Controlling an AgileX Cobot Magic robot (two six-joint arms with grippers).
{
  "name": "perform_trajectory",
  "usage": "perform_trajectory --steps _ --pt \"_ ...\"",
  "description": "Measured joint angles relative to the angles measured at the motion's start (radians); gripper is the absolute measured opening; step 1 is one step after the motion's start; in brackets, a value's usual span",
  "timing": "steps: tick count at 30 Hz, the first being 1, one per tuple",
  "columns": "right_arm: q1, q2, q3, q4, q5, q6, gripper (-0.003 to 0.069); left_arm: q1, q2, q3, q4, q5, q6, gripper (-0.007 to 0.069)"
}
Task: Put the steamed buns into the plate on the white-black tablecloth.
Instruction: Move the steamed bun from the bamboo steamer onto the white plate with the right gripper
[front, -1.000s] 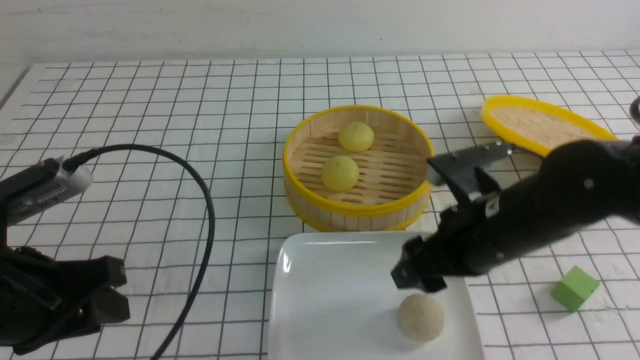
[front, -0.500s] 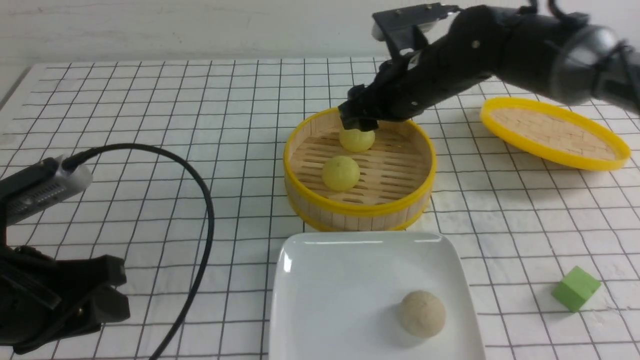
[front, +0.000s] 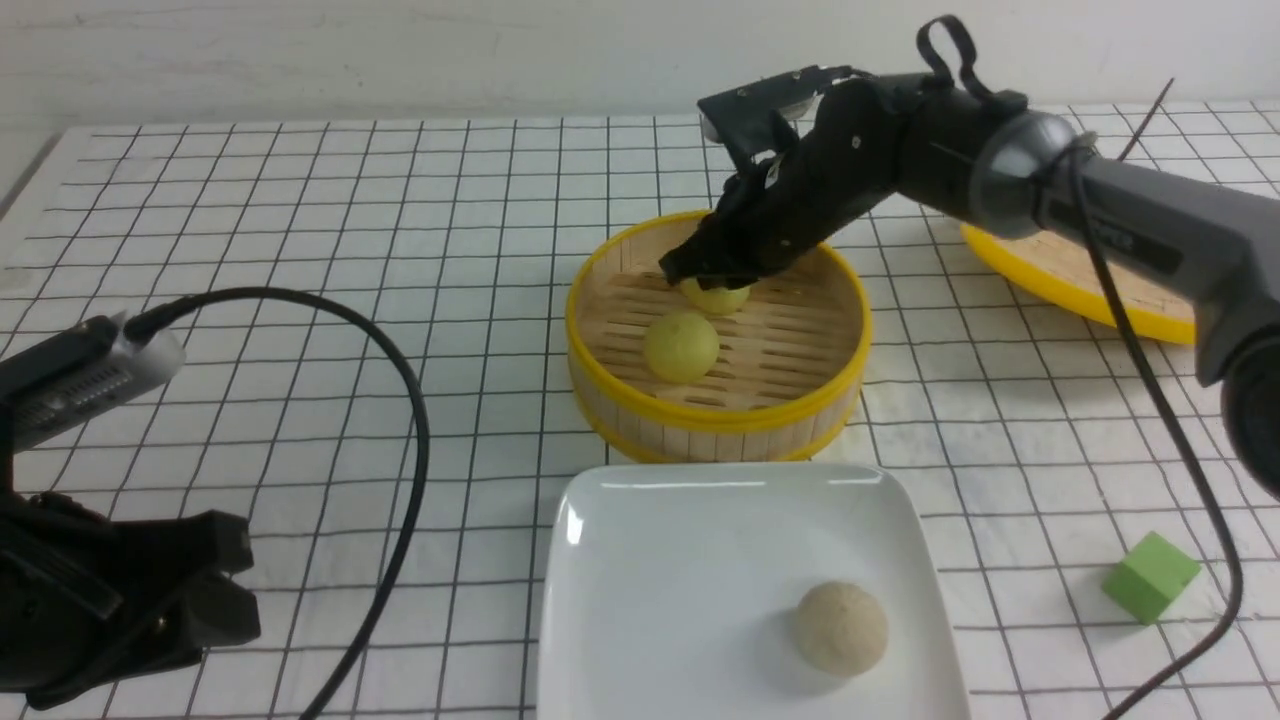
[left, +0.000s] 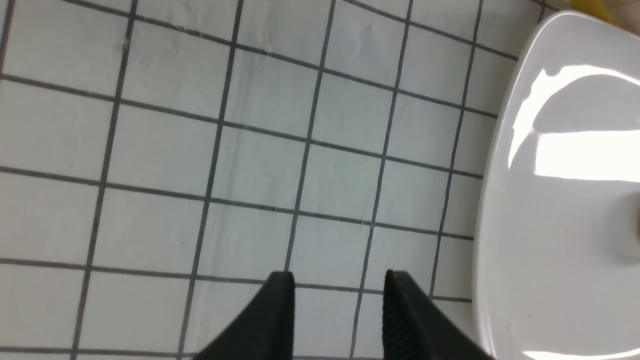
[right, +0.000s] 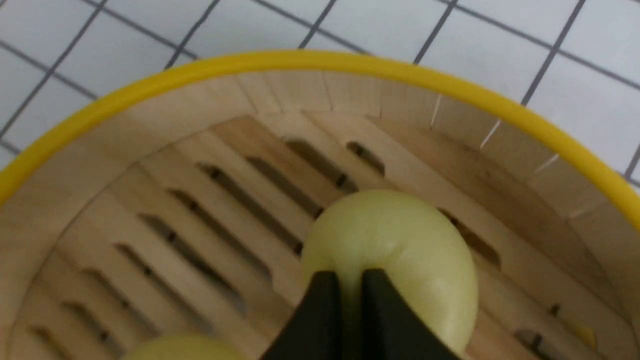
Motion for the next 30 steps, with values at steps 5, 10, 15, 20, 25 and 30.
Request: perform_trajectory --steps 5,10,15,20,25,30 --pt "0.0 -0.264 0.017 0.002 0.287 0.017 0.0011 0.0 0.0 0.0 0.001 0.001 0.0 0.0269" --pt "0.021 -0.531 0.321 0.059 0.35 0.057 0.0016 0.0 0.0 0.0 0.001 0.001 0.0 0.0265" --pt "0.071 -0.552 0.688 0.096 0.097 0.058 0.0025 0.0 0.0 0.0 0.001 0.001 0.0 0.0265" --pt "0.078 -0.532 0.857 0.111 -0.142 0.058 0.0059 0.0 0.0 0.0 0.002 0.001 0.0 0.0265" --pt "0.071 -0.544 0.837 0.113 -0.155 0.058 0.0154 0.0 0.0 0.0 0.004 0.0 0.0 0.0265" --pt "0.076 -0.509 0.836 0.116 -0.023 0.058 0.0283 0.0 0.0 0.0 0.004 -0.001 0.0 0.0265"
